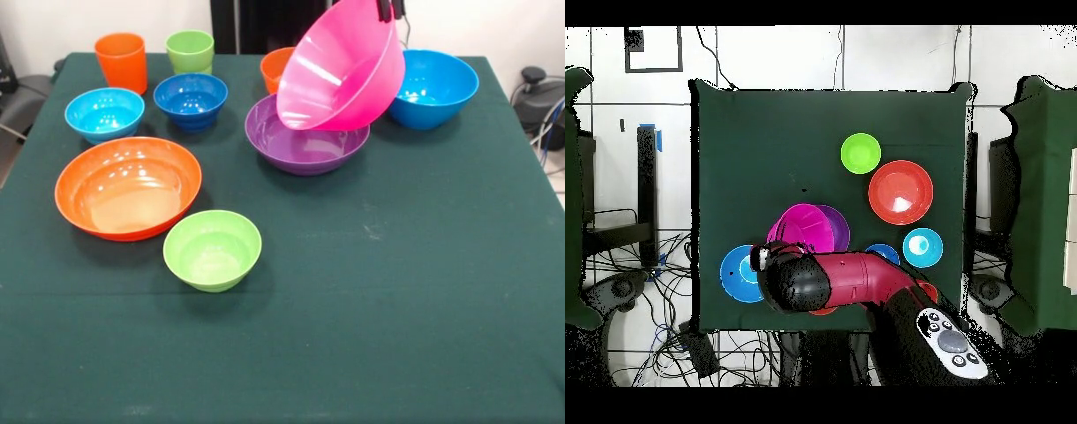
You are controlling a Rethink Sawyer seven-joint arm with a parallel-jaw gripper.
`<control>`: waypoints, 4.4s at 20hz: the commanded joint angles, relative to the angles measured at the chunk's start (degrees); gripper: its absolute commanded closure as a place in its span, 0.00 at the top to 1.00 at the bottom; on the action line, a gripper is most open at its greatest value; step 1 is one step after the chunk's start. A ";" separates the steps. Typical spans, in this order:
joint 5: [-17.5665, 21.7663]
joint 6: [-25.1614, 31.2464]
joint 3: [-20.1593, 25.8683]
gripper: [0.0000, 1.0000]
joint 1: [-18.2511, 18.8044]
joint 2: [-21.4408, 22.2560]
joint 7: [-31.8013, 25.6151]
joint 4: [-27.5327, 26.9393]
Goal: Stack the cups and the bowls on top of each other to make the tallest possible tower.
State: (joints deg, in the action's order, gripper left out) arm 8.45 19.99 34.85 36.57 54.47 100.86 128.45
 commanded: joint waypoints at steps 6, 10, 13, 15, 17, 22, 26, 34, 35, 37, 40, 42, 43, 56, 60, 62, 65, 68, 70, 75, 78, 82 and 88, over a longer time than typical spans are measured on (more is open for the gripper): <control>2.04 8.44 3.32 0.00 4.55 2.32 -2.89 3.76; 2.04 7.46 4.90 0.00 6.04 1.75 -2.38 4.35; 2.83 6.89 4.37 0.00 5.79 2.01 -1.45 4.19; 3.79 6.63 3.30 0.00 5.19 2.41 -0.91 3.82; 4.14 6.48 2.78 0.00 4.95 2.68 -0.50 3.69; 4.52 7.44 2.60 0.00 5.46 3.07 -1.33 3.40; 5.66 7.92 2.77 0.00 6.62 2.84 -2.91 2.87; 8.04 3.11 3.56 0.00 7.97 0.70 -2.37 3.37; 8.83 2.18 3.20 0.00 7.87 0.27 -2.09 3.39; 9.90 0.83 3.07 0.00 8.04 -0.38 -1.66 3.59; 11.64 0.06 3.19 0.00 8.30 -1.01 -1.76 3.30; 12.38 -0.03 3.22 0.00 8.26 -1.24 -1.49 3.06; 12.86 -0.09 3.17 0.00 8.16 -1.34 -1.32 2.86; 20.41 -0.34 1.58 0.00 5.18 -1.94 -0.82 -1.66; 20.93 0.47 2.08 0.00 4.98 -2.15 -0.55 -2.22; 20.86 0.58 2.23 0.00 4.90 -2.37 -0.32 -2.56; 20.67 0.36 2.29 0.00 4.93 -2.48 0.09 -2.61; 20.27 -0.17 2.53 0.00 5.36 -2.53 0.30 -2.35; 19.98 -0.32 2.62 0.00 5.53 -2.58 0.47 -2.30; 19.17 0.03 2.46 0.00 5.58 -2.45 1.04 -2.55; 18.86 0.35 2.43 1.00 5.51 -2.28 1.20 -2.56; 19.21 0.11 1.74 1.00 4.92 -1.79 1.85 -2.12; 19.24 -0.39 0.79 1.00 4.23 -0.76 3.08 -1.35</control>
State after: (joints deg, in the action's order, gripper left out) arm 24.92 22.27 36.78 43.00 55.69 100.86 128.94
